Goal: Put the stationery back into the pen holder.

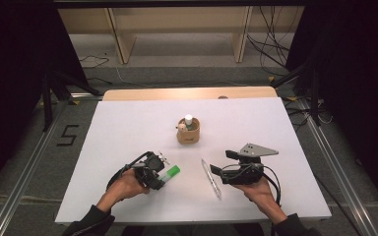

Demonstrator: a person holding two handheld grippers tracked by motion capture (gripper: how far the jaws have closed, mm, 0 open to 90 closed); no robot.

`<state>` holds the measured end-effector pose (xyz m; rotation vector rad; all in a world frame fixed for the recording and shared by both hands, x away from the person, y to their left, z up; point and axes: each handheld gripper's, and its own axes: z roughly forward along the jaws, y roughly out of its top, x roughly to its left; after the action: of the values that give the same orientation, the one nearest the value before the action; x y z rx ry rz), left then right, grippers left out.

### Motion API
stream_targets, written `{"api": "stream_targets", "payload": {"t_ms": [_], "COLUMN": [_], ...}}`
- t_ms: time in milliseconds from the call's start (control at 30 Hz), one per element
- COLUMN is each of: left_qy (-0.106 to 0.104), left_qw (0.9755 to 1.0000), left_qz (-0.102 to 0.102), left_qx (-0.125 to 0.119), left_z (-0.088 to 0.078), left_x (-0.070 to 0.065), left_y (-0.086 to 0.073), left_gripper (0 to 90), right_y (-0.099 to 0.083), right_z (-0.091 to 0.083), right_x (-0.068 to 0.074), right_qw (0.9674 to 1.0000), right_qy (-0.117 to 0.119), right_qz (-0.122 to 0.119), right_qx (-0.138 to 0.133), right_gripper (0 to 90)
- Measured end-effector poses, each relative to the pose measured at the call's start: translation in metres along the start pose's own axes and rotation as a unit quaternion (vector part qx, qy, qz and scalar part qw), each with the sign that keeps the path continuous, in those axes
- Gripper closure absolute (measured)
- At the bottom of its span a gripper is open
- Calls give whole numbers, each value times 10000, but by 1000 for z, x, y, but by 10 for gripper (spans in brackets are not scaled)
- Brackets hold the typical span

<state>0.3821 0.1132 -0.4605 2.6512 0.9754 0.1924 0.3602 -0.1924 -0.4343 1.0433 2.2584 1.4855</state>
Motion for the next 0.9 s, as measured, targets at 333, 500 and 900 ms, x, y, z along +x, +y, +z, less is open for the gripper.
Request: {"api": "stream_targets", "payload": {"t_ms": [333, 500, 900], "left_qy": [45, 131, 285], "left_qw": [9999, 9992, 9875], "left_qz": [133, -56, -425], "left_qx": [-13, -368, -1492], "left_z": [2, -5, -16], "left_x": [-1, 3, 4], "left_y": [-1, -2, -8], "left_gripper": [655, 656, 655], "right_y": [0, 0, 0], "right_z": [1, 1, 1], "right_x": [1, 1, 4], "right_qw": [10000, 10000, 10000], "right_qy": [19, 19, 44], "right_qz": [-24, -11, -5], "right_qx": [41, 26, -23], "right_gripper": [186, 187, 189]}}
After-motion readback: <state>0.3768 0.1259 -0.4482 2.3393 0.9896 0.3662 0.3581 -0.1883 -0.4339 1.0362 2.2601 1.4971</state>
